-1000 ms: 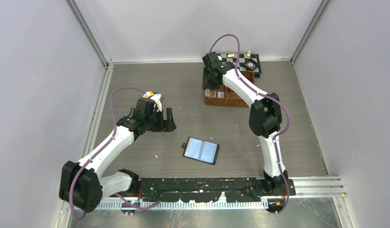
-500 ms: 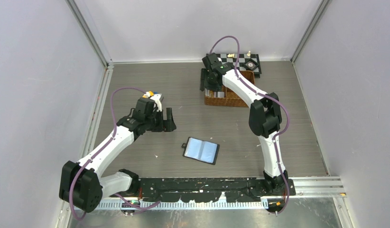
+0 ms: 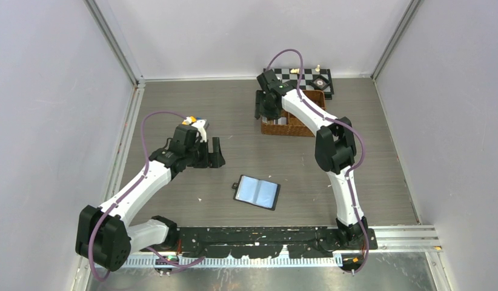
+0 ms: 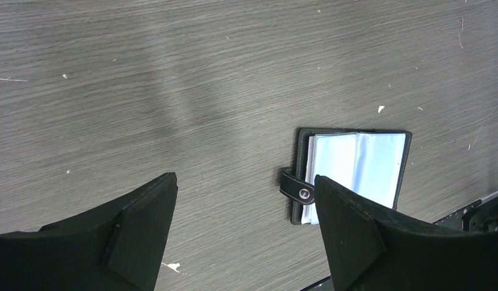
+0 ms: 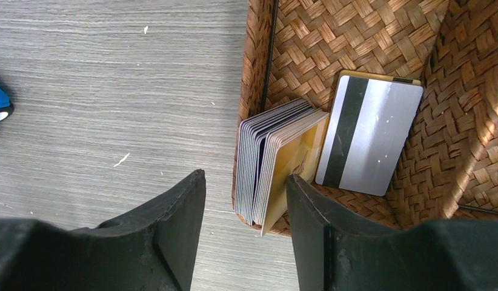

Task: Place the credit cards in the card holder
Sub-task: Pick up the credit card from the storage box.

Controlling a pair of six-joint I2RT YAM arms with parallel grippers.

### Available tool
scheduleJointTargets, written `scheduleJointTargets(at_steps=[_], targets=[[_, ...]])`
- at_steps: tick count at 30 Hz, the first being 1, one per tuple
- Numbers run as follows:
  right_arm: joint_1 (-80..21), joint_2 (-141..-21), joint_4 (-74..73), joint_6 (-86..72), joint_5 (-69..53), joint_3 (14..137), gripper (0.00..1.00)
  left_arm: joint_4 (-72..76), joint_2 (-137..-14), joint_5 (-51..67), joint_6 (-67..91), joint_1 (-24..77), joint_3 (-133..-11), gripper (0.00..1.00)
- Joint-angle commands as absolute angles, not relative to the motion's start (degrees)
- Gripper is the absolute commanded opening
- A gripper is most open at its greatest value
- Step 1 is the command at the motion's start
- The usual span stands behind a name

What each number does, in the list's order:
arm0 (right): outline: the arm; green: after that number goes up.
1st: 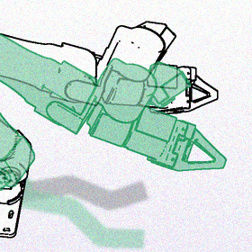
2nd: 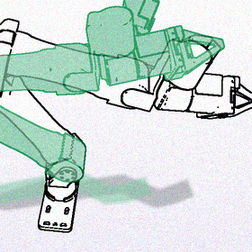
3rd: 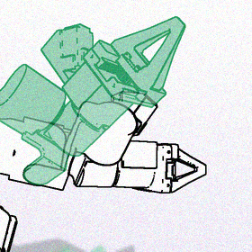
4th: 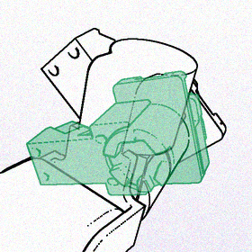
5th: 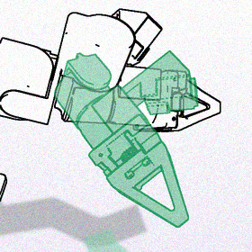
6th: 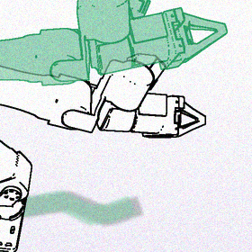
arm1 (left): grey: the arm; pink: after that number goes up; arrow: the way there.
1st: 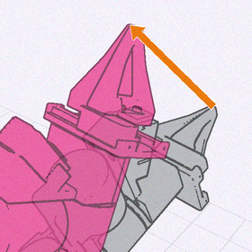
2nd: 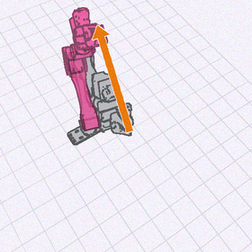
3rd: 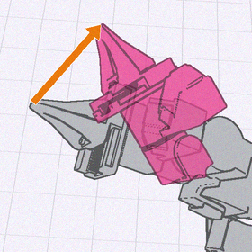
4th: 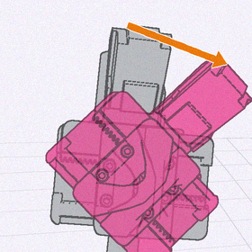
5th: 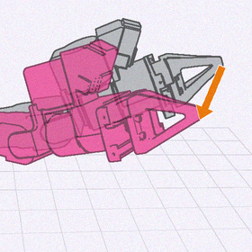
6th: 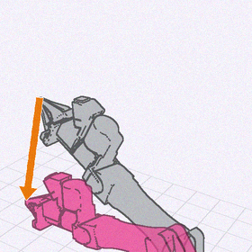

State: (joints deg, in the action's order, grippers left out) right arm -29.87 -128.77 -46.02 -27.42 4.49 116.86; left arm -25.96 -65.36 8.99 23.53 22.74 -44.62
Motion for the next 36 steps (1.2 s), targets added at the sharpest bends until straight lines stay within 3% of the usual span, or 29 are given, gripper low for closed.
scheduleJointTargets(at_steps=[1,28,36], targets=[[-30.1,-127.6,-45.9,-28.1,2.9,119.9,0.55,-23.4,-64.3,8.9,23.4,22.6,-44.2,0.85],[-30.1,-123.1,-44.6,-28.5,3.2,118.0,0.39,-23.2,-64.4,8.7,23.4,22.6,-43.8,0.86],[-30.2,-123.3,-44.6,-28.5,3.3,117.7,0.29,-23.2,-64.4,8.7,23.4,22.6,-43.8,0.86]])
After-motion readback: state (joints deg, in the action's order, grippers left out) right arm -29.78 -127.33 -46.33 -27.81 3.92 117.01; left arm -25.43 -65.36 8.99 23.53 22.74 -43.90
